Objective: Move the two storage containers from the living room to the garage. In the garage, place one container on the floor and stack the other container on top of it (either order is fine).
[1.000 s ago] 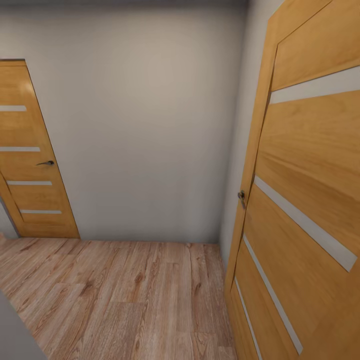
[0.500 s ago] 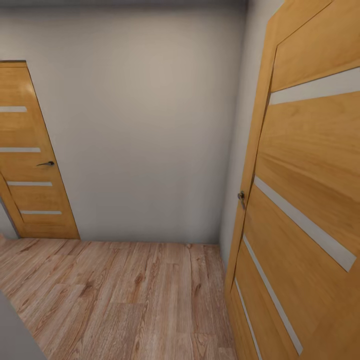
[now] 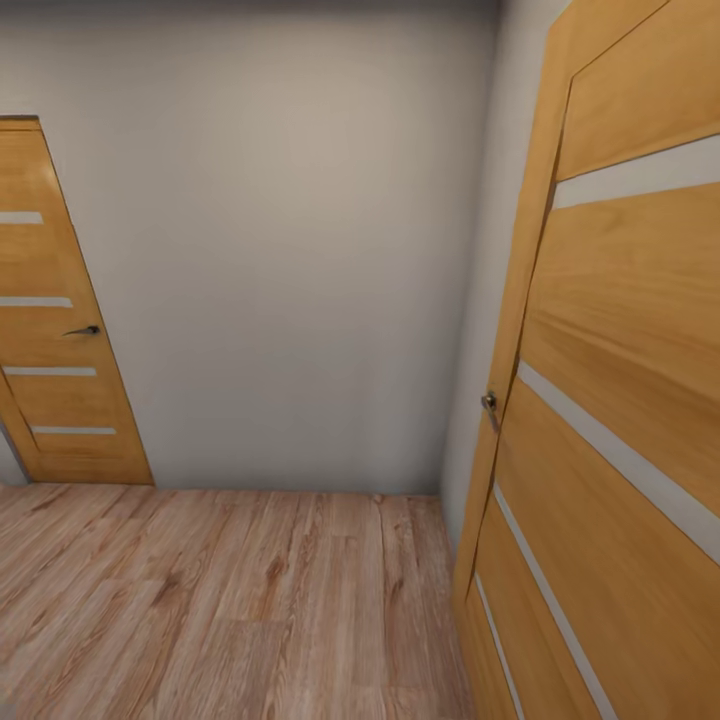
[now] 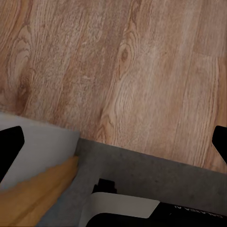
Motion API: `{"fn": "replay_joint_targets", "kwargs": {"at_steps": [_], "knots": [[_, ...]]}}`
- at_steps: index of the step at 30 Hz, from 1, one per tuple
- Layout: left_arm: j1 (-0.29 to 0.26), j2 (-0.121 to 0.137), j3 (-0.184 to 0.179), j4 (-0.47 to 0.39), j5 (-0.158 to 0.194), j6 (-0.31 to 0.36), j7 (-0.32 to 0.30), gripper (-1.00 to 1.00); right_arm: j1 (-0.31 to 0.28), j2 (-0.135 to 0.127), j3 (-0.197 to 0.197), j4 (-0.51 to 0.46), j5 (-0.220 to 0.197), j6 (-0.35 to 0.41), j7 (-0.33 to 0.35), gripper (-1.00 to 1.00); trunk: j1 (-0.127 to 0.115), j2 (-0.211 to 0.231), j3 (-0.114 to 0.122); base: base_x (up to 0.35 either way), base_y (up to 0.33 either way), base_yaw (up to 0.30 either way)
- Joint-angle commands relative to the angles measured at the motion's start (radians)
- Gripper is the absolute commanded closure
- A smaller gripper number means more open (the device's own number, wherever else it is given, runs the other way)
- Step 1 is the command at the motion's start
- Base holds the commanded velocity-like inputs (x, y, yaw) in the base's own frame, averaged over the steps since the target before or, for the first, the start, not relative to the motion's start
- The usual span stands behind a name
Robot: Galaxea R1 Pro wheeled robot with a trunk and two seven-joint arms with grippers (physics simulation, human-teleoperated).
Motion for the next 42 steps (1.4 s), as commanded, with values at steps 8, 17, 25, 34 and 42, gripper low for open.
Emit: {"fn": "replay_joint_targets", "kwargs": {"at_steps": [8,17,25,34,42], "knots": [[-0.002,-0.001,0.005,0.004,0.000,-0.007,0.000,-1.00,0.000,0.000,0.002,0.001,0.004,-0.003,-0.001,-1.00,0.001,-0.001,-0.001,0.060,0.000,0.000],[-0.002,-0.001,0.005,0.004,0.000,-0.007,0.000,-1.00,0.000,0.000,0.002,0.001,0.005,-0.003,-0.001,-1.00,0.001,-0.001,-0.001,0.002,0.000,0.000],[-0.002,0.000,0.005,0.004,0.000,-0.007,0.000,-1.00,0.000,0.000,0.003,0.001,0.005,-0.003,-0.001,-1.00,0.001,-0.001,-0.001,0.087,0.000,0.000],[-0.002,-0.001,0.005,0.004,0.000,-0.007,0.000,-1.00,-0.001,0.000,0.003,0.001,0.004,-0.003,-0.001,-1.00,0.001,-0.001,-0.001,0.261,0.000,0.000],[-0.002,-0.001,0.005,0.004,0.000,-0.007,0.000,-1.00,-0.001,0.000,0.003,0.001,0.004,-0.003,-0.001,-1.00,0.001,-0.001,-0.001,0.024,0.000,0.000]]}}
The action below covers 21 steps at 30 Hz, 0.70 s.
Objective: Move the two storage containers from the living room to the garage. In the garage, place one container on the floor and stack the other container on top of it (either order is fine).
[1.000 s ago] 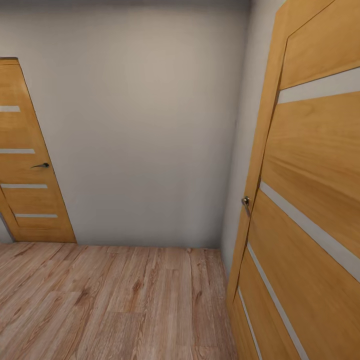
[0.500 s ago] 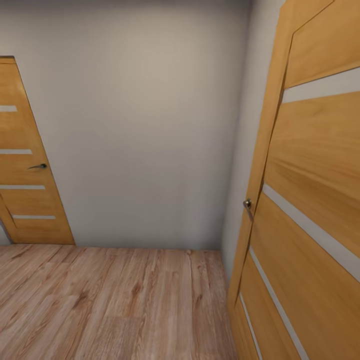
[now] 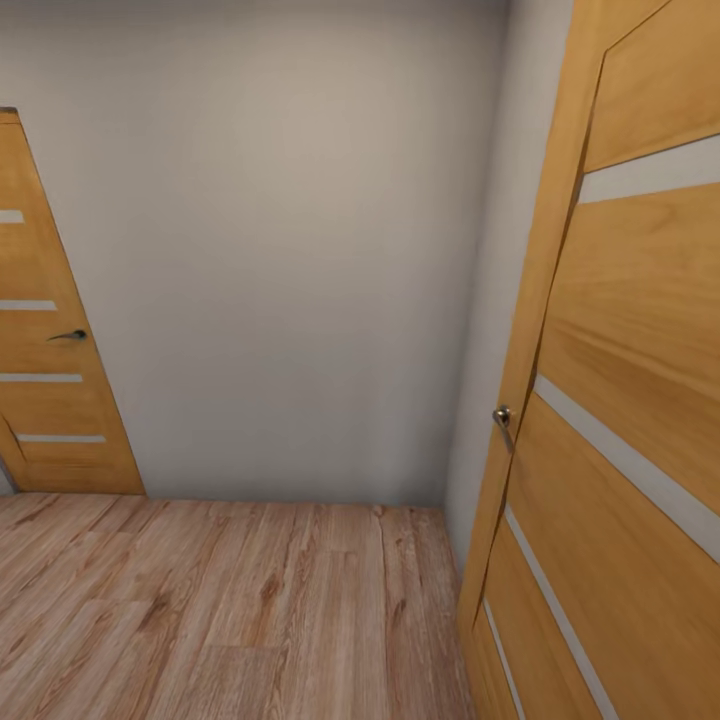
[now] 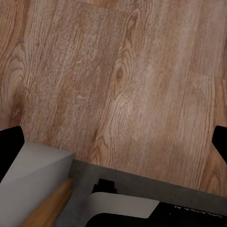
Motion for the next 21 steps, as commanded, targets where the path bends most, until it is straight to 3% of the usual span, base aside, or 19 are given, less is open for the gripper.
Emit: {"fn": "replay_joint_targets", "kwargs": {"at_steps": [1,21], "knots": [[-0.002,0.000,0.005,0.004,0.000,-0.007,0.000,-1.00,-0.001,0.000,0.003,0.001,0.004,-0.003,-0.001,-1.00,0.000,-0.001,-0.001,0.002,0.000,0.000],[-0.002,-0.001,0.005,0.004,0.000,-0.007,0.000,-1.00,-0.001,0.000,0.002,0.001,0.004,-0.003,-0.001,-1.00,0.000,-0.001,-0.001,0.000,0.000,0.000]]}}
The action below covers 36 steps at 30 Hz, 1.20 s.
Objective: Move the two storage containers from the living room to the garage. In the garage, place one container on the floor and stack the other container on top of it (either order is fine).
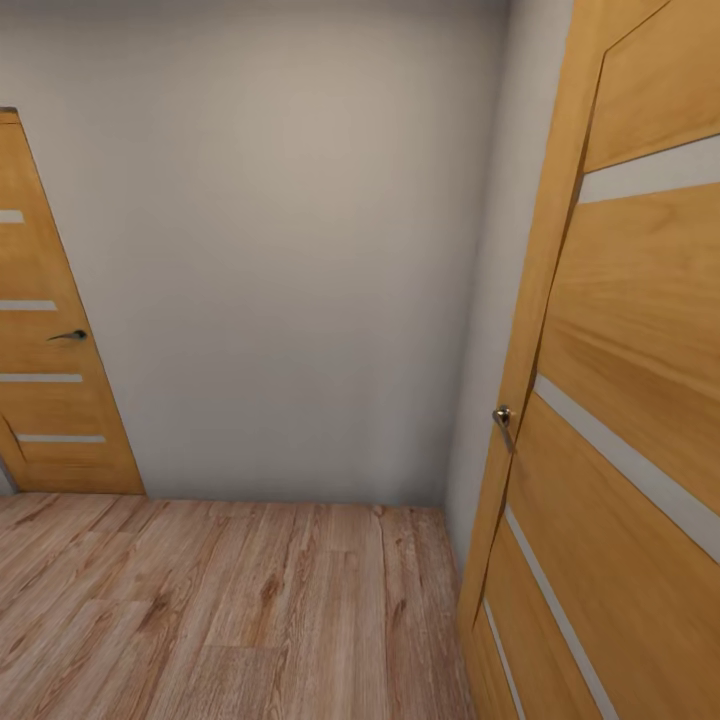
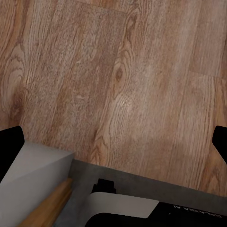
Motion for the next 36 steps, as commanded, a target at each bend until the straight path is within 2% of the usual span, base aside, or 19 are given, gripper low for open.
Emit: {"fn": "replay_joint_targets", "kwargs": {"at_steps": [1,36], "knots": [[-0.002,0.000,0.005,0.004,0.000,-0.007,0.000,-1.00,-0.001,0.000,0.003,0.001,0.004,-0.003,-0.001,-1.00,0.000,-0.001,-0.001,0.000,0.000,0.000],[-0.002,0.003,0.005,0.004,0.000,-0.007,0.002,-1.00,-0.001,0.000,0.003,0.001,0.004,-0.003,-0.001,-1.00,0.000,-0.001,-0.001,0.024,0.013,0.000]]}}
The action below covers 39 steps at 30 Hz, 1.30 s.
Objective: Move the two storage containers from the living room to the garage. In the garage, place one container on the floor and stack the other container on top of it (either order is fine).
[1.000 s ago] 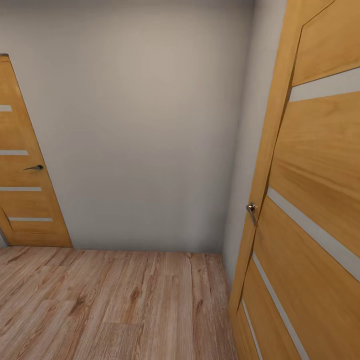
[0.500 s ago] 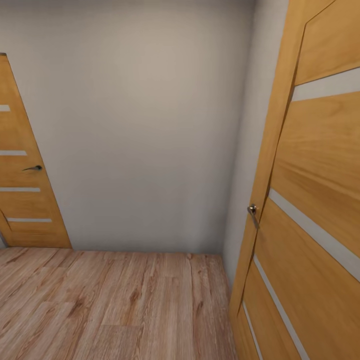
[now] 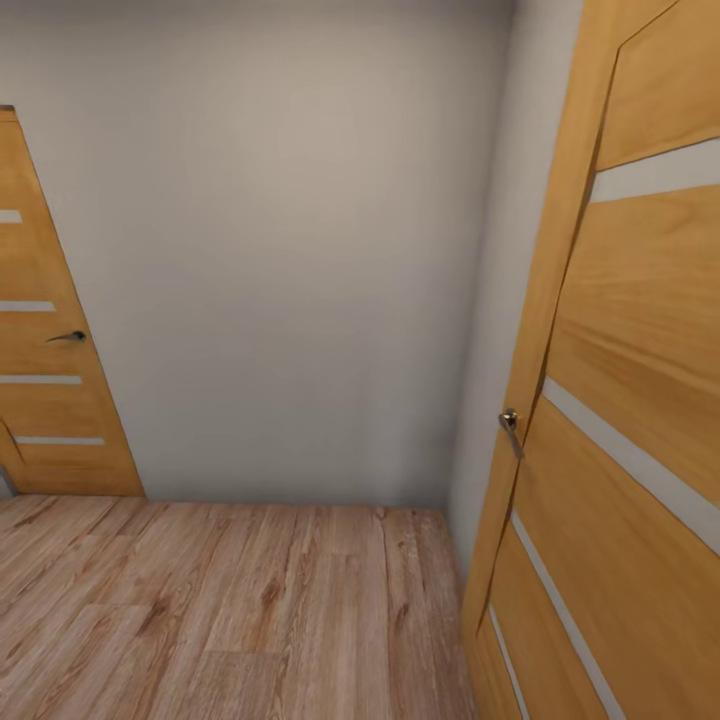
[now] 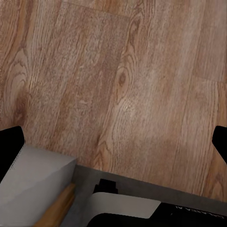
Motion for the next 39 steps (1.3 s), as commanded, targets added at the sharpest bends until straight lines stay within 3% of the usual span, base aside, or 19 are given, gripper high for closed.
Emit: {"fn": "replay_joint_targets", "kwargs": {"at_steps": [1,16,39], "knots": [[-0.002,0.000,0.005,0.004,0.000,-0.007,-0.001,-1.00,-0.001,0.000,0.002,0.001,0.004,-0.003,-0.001,-1.00,0.000,-0.001,-0.001,0.000,0.151,0.000],[-0.001,-0.001,0.005,0.004,0.000,-0.007,-0.002,-1.00,-0.001,0.000,0.002,0.001,0.004,-0.003,-0.001,-1.00,0.000,-0.001,-0.001,0.000,0.050,0.000],[-0.002,0.001,0.005,0.004,0.000,-0.006,0.001,-1.00,-0.001,0.000,0.002,0.001,0.005,-0.004,-0.001,-1.00,0.000,-0.001,-0.001,0.042,-0.037,0.000]]}}
